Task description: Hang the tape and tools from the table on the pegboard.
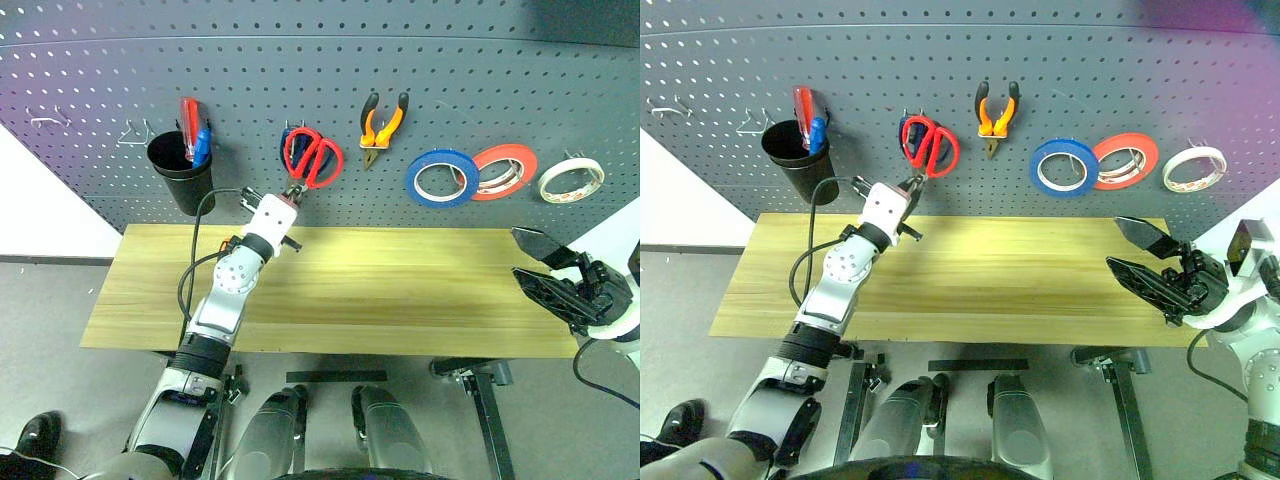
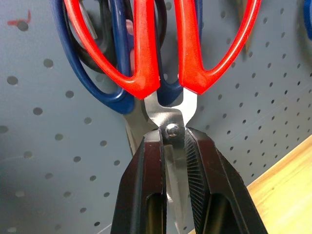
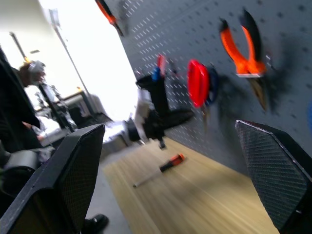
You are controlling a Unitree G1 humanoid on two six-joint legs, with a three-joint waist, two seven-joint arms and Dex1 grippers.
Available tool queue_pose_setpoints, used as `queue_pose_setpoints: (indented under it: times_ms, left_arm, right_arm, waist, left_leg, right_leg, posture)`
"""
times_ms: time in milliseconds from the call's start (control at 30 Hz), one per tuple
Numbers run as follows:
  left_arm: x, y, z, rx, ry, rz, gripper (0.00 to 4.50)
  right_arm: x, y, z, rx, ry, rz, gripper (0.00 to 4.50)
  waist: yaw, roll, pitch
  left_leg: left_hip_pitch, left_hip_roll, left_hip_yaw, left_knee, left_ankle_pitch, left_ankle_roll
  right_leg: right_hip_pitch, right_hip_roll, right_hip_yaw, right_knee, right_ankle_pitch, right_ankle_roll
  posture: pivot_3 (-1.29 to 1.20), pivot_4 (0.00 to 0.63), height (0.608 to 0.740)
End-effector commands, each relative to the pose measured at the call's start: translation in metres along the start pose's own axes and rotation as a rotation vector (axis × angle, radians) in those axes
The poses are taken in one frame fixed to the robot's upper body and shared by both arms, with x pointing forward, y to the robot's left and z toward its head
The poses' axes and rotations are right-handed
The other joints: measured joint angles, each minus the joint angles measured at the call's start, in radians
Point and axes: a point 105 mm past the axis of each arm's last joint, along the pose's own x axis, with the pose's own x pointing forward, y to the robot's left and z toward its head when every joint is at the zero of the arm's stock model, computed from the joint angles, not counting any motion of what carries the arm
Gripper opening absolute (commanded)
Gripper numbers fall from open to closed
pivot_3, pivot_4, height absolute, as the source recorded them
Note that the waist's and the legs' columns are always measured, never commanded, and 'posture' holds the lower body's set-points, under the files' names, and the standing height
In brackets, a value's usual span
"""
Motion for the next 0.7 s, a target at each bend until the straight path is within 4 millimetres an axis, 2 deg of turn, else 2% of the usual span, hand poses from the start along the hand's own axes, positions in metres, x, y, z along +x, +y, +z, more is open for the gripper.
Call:
queue_pose_setpoints:
  times_ms: [33,67,133,233,367,500,600,700]
  left_arm:
    - [0.003,-0.002,0.01,-0.011,-0.048,-0.006,0.25]
    - [0.004,-0.001,0.01,-0.047,-0.048,0.002,0.25]
    - [0.004,0.004,0.011,-0.113,-0.052,0.022,0.97]
    - [0.004,0.005,0.008,-0.097,-0.037,0.03,1.87]
    - [0.002,0.0,0.005,-0.108,-0.025,0.003,3.1]
    - [-0.01,-0.011,0.0,-0.093,-0.023,-0.059,4.41]
    - [-0.03,-0.02,-0.01,-0.093,0.007,-0.115,4.48]
    - [-0.047,-0.017,-0.017,-0.089,0.039,-0.11,4.48]
  right_arm:
    - [0.007,0.01,0.008,-0.052,-0.014,0.04,4.5]
    - [0.007,0.01,0.008,-0.05,-0.017,0.039,4.5]
    - [0.007,0.008,0.008,-0.054,-0.014,0.03,4.5]
    - [0.005,0.005,0.01,-0.049,-0.026,0.012,4.5]
    - [0.004,0.002,0.01,-0.05,-0.02,0.003,4.5]
    - [0.003,0.0,0.01,-0.052,-0.022,-0.002,4.5]
    - [0.004,-0.001,0.01,-0.051,-0.022,0.002,4.5]
    - [0.005,-0.001,0.009,-0.047,-0.016,0.015,4.5]
  waist:
    - [0.0,0.0,0.0]
    - [0.002,0.0,0.0]
    - [0.003,0.0,0.0]
    - [-0.001,0.0,0.0]
    - [-0.009,0.0,0.0]
    - [-0.022,0.0,0.0]
    - [-0.026,0.0,0.0]
    - [-0.023,0.001,0.0]
  left_leg:
    - [0.0,0.0,0.0,0.0,0.0,0.0]
    - [0.0,0.0,0.0,0.0,0.0,0.0]
    - [0.0,0.0,0.0,0.001,0.0,0.0]
    - [0.0,0.0,0.0,0.001,0.0,0.0]
    - [0.0,0.0,0.0,0.001,0.0,0.0]
    - [0.0,0.0,0.0,0.002,0.0,0.0]
    - [0.001,0.0,0.001,0.001,0.0,0.0]
    - [0.002,0.0,0.002,0.001,0.0,0.0]
  right_leg:
    - [0.0,0.0,0.0,0.0,0.0,0.0]
    - [0.0,0.0,0.0,0.0,0.0,0.0]
    - [0.0,0.0,0.0,0.0,0.0,0.0]
    - [0.0,0.0,0.0,0.0,0.0,0.0]
    - [0.0,0.0,0.0,0.001,0.0,0.0]
    - [0.0,0.0,0.0,0.002,0.0,0.0]
    - [0.0,0.0,0.001,0.003,0.0,0.0]
    - [-0.001,0.0,0.002,0.005,0.0,0.0]
  posture:
    - [-0.26,0.21,0.74]
    - [-0.25,0.208,0.74]
    - [-0.26,0.21,0.74]
    - [-0.26,0.208,0.74]
    - [-0.26,0.204,0.74]
    - [-0.25,0.196,0.74]
    - [-0.25,0.195,0.74]
    - [-0.24,0.194,0.74]
